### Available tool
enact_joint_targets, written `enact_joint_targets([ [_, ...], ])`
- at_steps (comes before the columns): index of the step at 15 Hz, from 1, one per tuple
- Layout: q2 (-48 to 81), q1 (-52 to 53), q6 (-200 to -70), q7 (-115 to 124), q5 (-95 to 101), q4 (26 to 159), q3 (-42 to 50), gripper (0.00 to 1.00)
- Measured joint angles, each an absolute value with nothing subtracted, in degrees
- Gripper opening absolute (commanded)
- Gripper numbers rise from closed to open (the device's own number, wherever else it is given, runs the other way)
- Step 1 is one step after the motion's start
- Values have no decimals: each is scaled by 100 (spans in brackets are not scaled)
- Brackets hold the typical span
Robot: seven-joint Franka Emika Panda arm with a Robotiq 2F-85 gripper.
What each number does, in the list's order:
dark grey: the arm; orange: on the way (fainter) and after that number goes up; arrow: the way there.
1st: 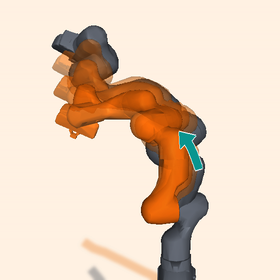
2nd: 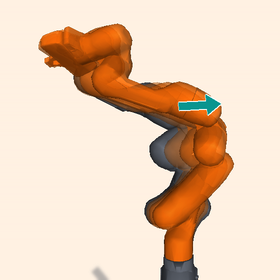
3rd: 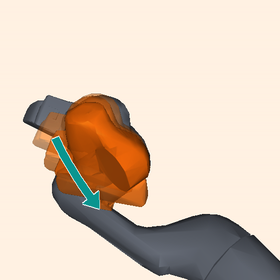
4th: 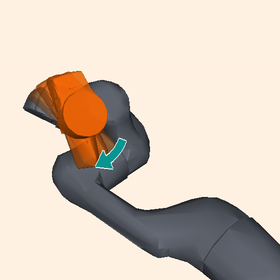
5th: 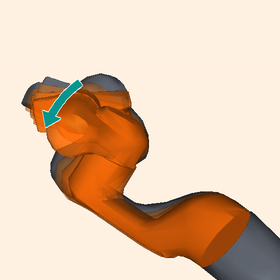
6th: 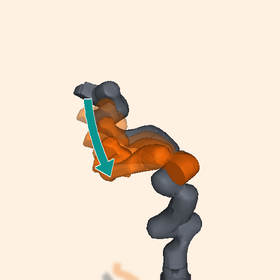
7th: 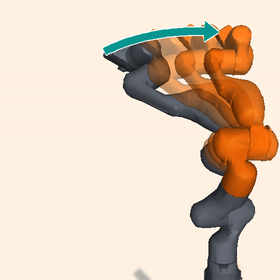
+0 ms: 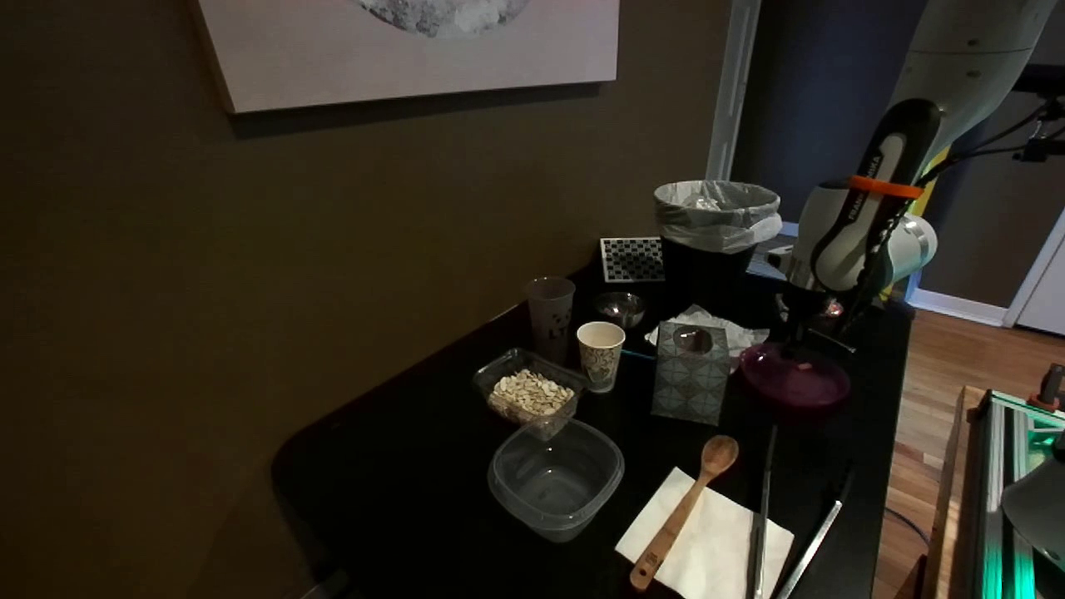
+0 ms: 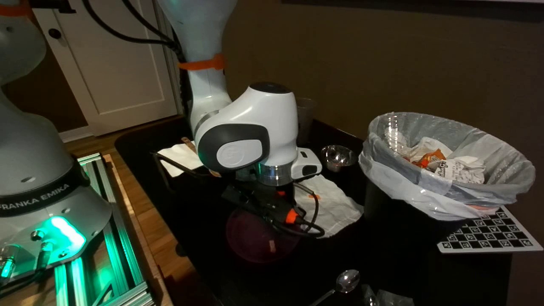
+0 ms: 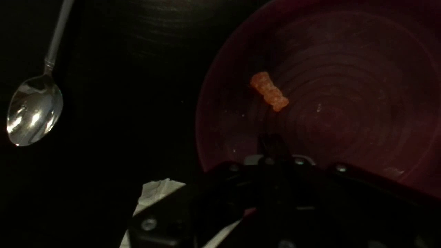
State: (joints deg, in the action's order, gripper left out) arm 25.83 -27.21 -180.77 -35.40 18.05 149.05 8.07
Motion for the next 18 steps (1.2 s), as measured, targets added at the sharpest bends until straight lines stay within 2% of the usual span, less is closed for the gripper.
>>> enact_joint_targets([
  [6, 2572, -2830, -17743, -3633, 1806, 14923, 722, 78],
  [7, 2572, -2837, -17702, -3640, 1806, 14923, 723, 85],
  [8, 2572, -2844, -17665, -3647, 1806, 14923, 725, 87],
  [9, 2572, -2850, -17632, -3656, 1806, 14923, 728, 83],
  [11, 2572, -2865, -17597, -3687, 1805, 14923, 729, 58],
  [12, 2572, -2875, -17591, -3710, 1805, 14923, 729, 56],
  [14, 2573, -2898, -17585, -3747, 1805, 14922, 728, 39],
  [18, 2581, -2934, -17561, -3796, 1805, 14919, 724, 33],
])
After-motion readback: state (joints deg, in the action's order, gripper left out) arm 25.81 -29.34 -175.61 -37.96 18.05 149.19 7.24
